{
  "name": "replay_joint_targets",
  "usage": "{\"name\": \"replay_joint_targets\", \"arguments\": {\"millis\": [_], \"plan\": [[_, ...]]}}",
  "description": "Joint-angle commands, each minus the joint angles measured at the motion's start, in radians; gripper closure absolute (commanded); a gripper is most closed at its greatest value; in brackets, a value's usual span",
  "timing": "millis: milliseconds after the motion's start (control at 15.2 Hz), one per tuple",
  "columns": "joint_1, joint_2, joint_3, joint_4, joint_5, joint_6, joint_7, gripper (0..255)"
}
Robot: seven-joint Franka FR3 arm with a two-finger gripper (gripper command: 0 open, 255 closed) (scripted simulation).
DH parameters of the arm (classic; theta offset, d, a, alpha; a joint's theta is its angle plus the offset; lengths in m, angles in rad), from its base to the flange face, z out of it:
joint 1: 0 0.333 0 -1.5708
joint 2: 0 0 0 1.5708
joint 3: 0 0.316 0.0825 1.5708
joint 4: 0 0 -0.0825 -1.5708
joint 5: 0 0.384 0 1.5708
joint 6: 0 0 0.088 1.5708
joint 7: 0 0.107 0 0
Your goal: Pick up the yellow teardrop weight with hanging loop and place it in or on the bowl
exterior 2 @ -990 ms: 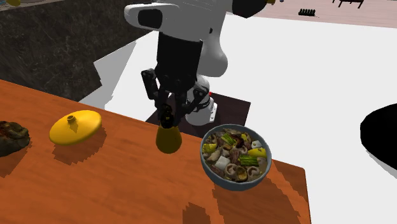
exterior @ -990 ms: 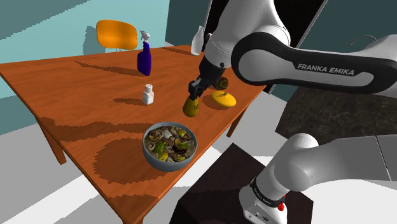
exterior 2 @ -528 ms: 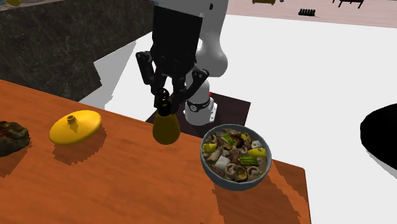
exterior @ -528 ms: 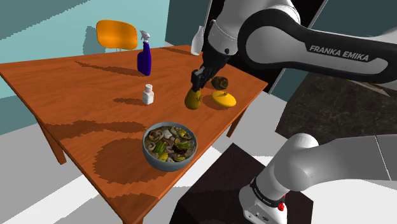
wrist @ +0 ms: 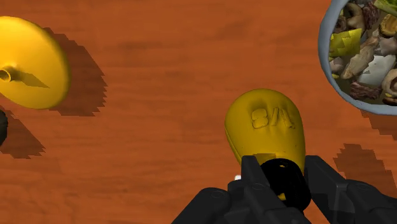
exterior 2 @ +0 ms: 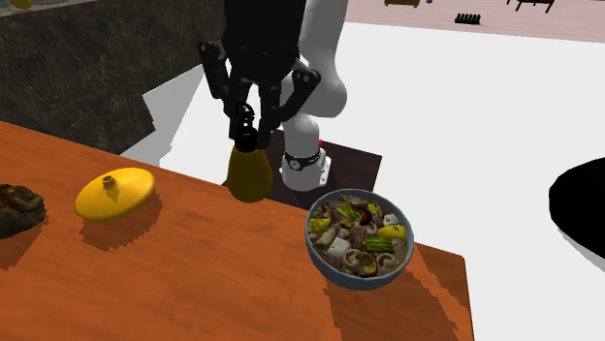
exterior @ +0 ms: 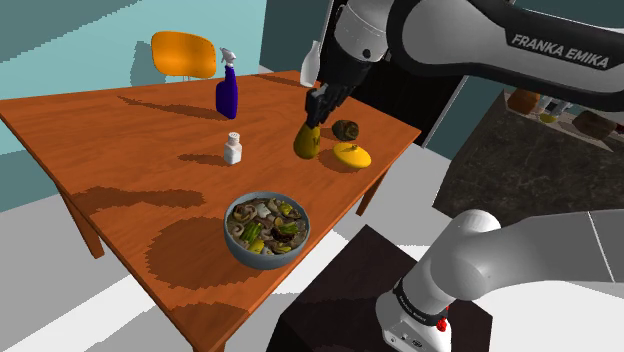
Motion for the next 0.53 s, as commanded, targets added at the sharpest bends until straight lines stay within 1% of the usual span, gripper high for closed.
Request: {"name": "replay_joint_targets", "arguments": {"millis": [0,462], "plan": [[0.005,-0.001,0.018,0.028,0.006,-0.03,0.021,255],[0.032,0.018,0.16,0.141,0.048,-0.122,0.177,255]]}}
